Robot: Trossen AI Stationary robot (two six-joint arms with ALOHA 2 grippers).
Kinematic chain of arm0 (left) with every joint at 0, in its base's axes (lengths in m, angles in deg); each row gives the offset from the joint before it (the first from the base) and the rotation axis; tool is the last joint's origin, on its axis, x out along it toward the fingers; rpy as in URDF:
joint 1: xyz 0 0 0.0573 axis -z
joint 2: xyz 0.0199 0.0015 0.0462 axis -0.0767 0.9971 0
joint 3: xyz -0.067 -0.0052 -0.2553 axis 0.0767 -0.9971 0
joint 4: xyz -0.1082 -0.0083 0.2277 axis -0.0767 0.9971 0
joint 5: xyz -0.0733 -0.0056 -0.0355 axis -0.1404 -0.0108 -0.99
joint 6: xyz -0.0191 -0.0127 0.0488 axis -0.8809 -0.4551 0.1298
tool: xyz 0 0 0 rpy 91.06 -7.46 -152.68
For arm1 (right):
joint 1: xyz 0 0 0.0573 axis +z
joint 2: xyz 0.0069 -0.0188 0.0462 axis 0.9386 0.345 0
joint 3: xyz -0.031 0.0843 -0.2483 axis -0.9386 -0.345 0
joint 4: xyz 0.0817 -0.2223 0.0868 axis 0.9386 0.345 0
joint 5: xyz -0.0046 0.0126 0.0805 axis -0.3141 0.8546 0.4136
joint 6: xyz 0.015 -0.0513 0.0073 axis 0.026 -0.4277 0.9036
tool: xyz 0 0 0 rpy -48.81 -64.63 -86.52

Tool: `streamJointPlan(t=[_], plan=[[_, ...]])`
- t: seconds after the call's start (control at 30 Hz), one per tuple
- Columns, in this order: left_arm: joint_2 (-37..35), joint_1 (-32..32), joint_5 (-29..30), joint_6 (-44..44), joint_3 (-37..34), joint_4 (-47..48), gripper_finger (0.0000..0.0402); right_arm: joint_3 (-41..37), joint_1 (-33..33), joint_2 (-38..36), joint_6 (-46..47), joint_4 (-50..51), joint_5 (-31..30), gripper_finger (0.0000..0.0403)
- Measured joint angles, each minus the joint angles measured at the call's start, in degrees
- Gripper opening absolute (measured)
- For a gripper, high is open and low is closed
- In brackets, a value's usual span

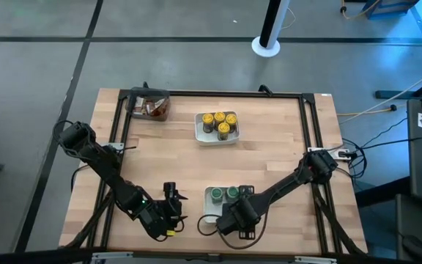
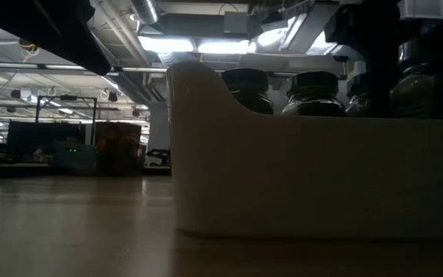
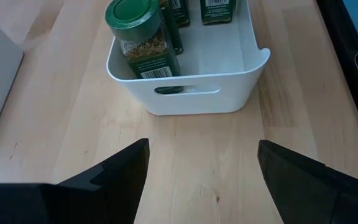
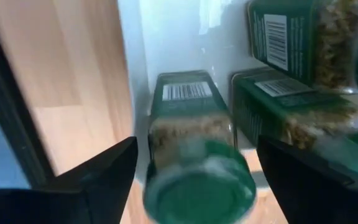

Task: Sort spices by type
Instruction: Return to Home Position

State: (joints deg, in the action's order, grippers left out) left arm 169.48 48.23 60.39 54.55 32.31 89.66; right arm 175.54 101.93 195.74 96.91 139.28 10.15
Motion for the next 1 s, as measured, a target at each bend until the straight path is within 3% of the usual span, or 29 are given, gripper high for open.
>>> streamJointPlan(t=[0.17, 0.47, 0.67, 0.83, 1.0], plan=[[-0.25, 0.07, 0.02, 0.24, 0.00, 0.00, 0.0285, -0.01, 0.12, -2.24, 1.27, -0.09, 0.93, 0.0326], [-5.00, 0.57, -0.13, 0.26, 0.00, 2.05, 0.0285, -0.01, 0.01, -9.13, 2.99, -1.13, -4.39, 0.0324], [-10.30, 0.72, 0.03, -0.71, 0.02, 7.45, 0.0281, 0.01, 0.91, -15.74, 0.79, -0.89, -13.27, 0.0324], [-14.69, 0.43, 0.09, 1.47, 0.02, 12.46, 0.0231, -0.56, 0.90, -21.61, -0.31, -0.84, -21.18, 0.0312], [-19.63, -1.50, -1.76, 6.61, -3.20, 11.79, 0.0149, -5.76, 0.84, -28.05, -0.82, -1.78, -26.41, 0.0266]])
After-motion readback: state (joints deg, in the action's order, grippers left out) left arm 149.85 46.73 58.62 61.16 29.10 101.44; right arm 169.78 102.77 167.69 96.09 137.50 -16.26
